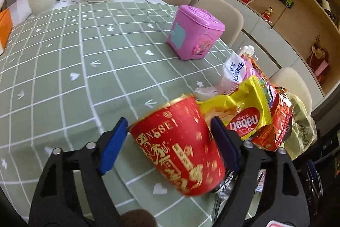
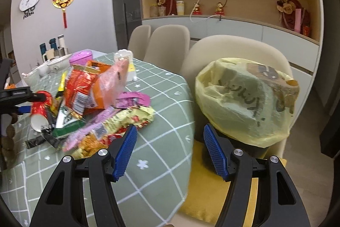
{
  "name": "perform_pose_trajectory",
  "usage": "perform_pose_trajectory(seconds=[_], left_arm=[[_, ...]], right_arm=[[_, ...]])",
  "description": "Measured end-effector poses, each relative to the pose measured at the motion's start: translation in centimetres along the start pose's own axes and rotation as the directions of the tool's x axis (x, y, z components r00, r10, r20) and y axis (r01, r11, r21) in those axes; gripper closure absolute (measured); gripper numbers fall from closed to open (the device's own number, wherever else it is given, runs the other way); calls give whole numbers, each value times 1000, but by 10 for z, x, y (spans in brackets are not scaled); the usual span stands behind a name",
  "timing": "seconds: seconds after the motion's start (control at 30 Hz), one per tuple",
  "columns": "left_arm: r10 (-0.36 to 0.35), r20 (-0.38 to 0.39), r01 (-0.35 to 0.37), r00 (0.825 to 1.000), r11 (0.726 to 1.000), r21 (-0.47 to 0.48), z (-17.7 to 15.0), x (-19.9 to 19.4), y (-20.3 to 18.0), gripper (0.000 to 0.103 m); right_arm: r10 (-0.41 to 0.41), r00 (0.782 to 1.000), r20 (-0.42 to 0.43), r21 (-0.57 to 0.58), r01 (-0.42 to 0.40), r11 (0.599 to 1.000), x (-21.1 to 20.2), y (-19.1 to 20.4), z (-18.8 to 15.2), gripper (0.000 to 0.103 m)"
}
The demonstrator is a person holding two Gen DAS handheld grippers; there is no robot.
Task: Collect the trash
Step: 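Reach the left tool to the red paper cup while the right tool reaches a snack wrapper, then close the left tool on the red cup while the right tool grasps the gold wrapper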
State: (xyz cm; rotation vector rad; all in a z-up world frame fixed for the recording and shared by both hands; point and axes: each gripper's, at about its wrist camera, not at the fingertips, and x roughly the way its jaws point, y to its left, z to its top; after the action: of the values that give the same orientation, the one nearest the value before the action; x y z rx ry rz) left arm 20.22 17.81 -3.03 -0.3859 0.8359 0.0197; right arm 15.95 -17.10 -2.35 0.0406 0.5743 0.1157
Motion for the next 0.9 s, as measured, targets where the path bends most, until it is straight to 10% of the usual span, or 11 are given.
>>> perform_pose_trajectory(seconds=[0.2, 0.47, 0.67, 0.9], left_arm=[[-48, -28, 49, 998, 999, 13, 1, -3, 6, 29], [-65, -49, 65, 997, 998, 8, -2, -9, 16, 29], [-76, -80, 78, 994, 997, 27, -1, -10, 15, 29], [-76, -11, 77, 997, 994, 73, -2, -37, 13, 29]], right_arm=[[144, 986, -86, 79, -138, 987, 29, 16, 13, 41], [131, 969, -208, 71, -119, 990, 72, 33, 15, 51], [164, 967, -194, 14, -165, 986, 71, 41, 17, 91], [153, 981, -121, -7, -155, 988, 54, 34, 15, 91]])
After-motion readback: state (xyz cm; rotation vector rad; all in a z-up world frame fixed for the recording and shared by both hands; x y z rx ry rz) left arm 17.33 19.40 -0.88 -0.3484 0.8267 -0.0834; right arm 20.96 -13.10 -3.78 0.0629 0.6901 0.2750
